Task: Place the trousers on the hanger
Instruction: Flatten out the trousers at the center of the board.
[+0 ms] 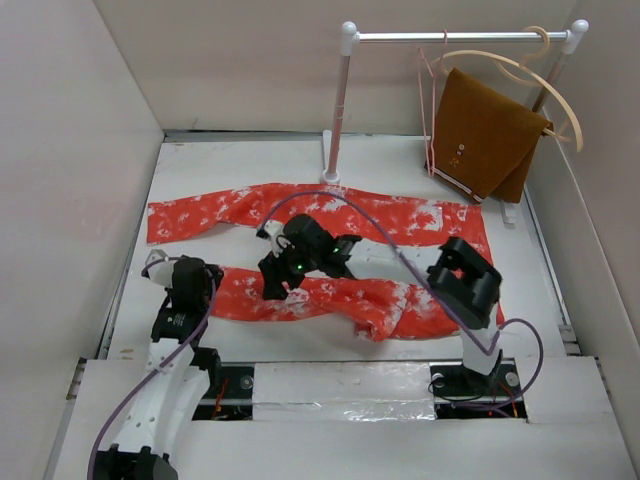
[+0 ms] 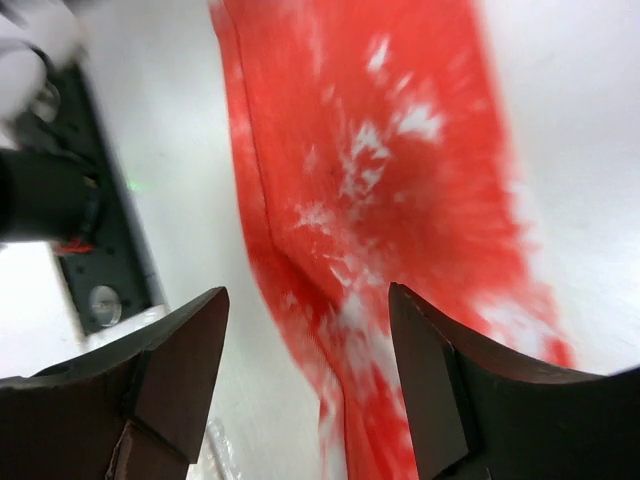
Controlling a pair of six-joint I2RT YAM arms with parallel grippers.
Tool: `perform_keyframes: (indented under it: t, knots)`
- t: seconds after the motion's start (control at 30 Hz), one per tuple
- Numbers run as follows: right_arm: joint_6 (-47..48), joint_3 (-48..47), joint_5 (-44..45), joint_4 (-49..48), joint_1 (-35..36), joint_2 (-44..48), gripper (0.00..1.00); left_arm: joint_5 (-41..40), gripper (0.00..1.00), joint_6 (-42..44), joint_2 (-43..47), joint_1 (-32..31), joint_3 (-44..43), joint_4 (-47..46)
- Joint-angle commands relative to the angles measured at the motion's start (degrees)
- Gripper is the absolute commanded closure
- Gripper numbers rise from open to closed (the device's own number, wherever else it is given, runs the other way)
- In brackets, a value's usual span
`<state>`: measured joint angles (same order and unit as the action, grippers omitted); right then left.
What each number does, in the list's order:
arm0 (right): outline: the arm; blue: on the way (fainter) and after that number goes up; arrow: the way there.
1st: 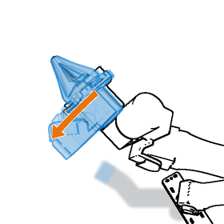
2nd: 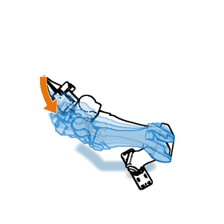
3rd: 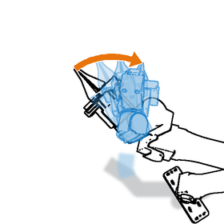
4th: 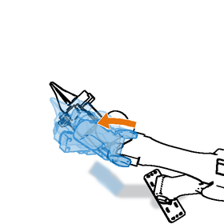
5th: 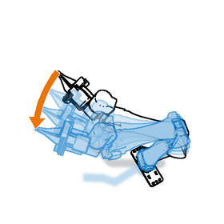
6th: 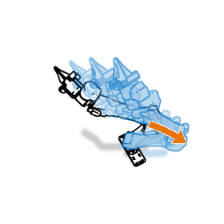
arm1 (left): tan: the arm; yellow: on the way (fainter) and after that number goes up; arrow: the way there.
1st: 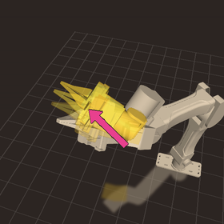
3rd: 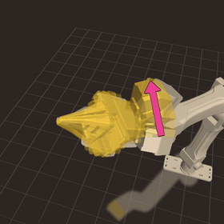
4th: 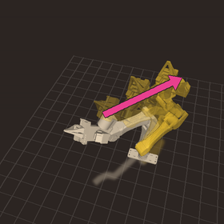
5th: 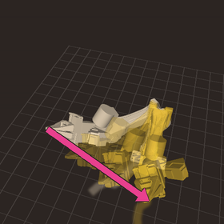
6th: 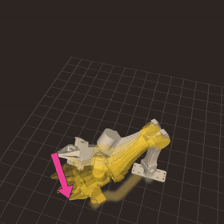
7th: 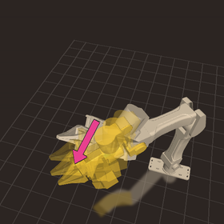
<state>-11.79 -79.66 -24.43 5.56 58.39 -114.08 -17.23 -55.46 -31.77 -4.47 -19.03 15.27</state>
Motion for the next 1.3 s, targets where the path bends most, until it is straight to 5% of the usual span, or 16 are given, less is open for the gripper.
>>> perform_keyframes:
  t: [0.0, 0.4, 0.7, 1.0, 1.27]
  knots:
    - [0.89, 2.92, 2.87, -4.5, -0.91, 10.18, 0.31, -1.93, 0.63, -3.95, 1.27, -0.89, -0.13, 4.24]
    - [0.02, 19.97, 6.15, -9.43, -8.9, 30.58, 0.39, -2.89, 0.66, -9.67, -11.11, -3.79, -3.74, 9.44]
    - [-1.48, 25.78, 4.65, -12.07, -12.59, 38.93, 0.4, -7.99, 0.65, -6.85, -34.48, -3.79, -12.87, 3.72]
    - [-3.06, 28.06, 3.69, -13.2, -16.99, 41.4, 0.4, -10.0, 0.66, -3.25, -51.62, 3.48, -19.54, -2.61]
    - [-3.41, 27.98, 2.19, -13.74, -18.57, 39.91, 0.4, -7.11, 0.63, 1.84, -43.83, 6.49, -26.85, -4.54]
